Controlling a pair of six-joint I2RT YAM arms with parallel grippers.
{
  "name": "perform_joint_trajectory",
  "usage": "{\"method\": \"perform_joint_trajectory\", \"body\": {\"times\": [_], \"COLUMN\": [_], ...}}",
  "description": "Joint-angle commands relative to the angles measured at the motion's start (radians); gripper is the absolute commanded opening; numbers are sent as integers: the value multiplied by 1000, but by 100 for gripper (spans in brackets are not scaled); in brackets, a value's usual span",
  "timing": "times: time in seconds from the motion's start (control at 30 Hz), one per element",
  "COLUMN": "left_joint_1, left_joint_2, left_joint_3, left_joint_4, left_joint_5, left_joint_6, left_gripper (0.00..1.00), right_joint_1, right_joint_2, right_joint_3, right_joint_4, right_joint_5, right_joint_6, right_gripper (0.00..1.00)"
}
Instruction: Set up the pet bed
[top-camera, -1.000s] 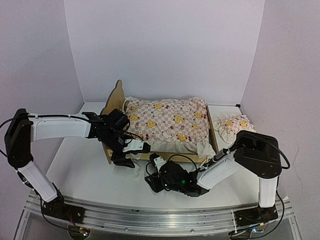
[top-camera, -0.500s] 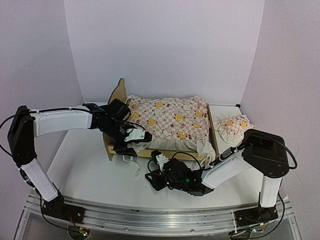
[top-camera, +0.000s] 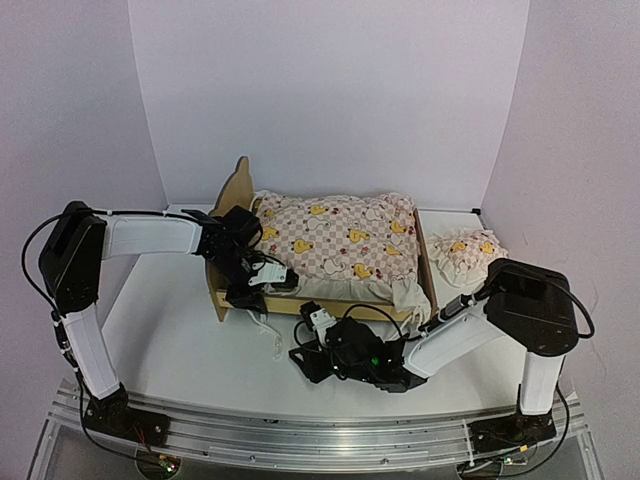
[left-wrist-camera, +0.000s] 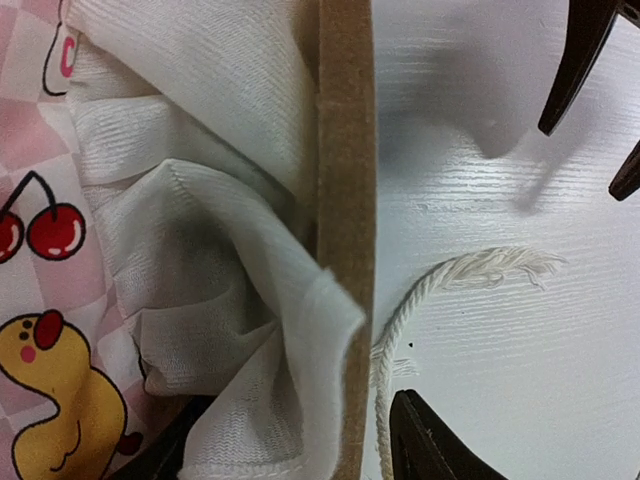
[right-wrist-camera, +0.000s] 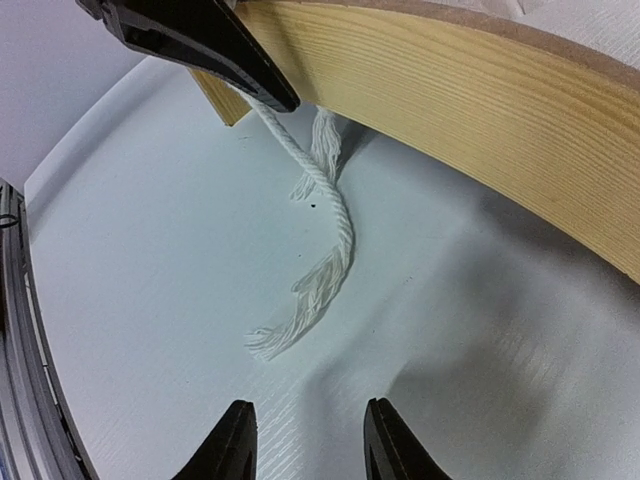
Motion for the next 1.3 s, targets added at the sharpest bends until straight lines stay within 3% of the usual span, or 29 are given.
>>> {"method": "perform_joint_trajectory", "body": {"times": [0.0, 0.13, 0.23, 0.47, 0.6, 0.77, 1.0, 1.27], "left_joint_1": [-10, -25, -45, -124, -131, -138, -140, -143], "left_joint_2": [16, 8, 2, 2, -4, -5, -5, 0], "left_joint_3": [39, 68, 128, 336, 386, 424, 445, 446], "left_joint_4": [-58, -165, -252, -421, -439, -443, -446, -430], "left_joint_5": [37, 64, 102, 218, 258, 287, 314, 321], "left_joint_6": [-10, -42, -113, -358, -444, -473, -489, -495], "left_gripper": [39, 10, 2, 0, 0, 0, 0, 0], "right_joint_1": [7, 6, 7, 10, 22, 26, 28, 29], "right_joint_2": [-36, -44, -36, -4, 25, 69, 139, 189], "right_joint_3": [20, 25, 42, 83, 105, 118, 110, 148], "right_joint_4": [27, 27, 28, 157, 224, 318, 456, 551], "right_joint_5": [6, 17, 32, 81, 160, 287, 434, 319], "right_joint_6": [-25, -50, -76, -128, -144, -106, -32, -37], "right_gripper": [37, 37, 37, 37, 44, 46, 29, 41]}}
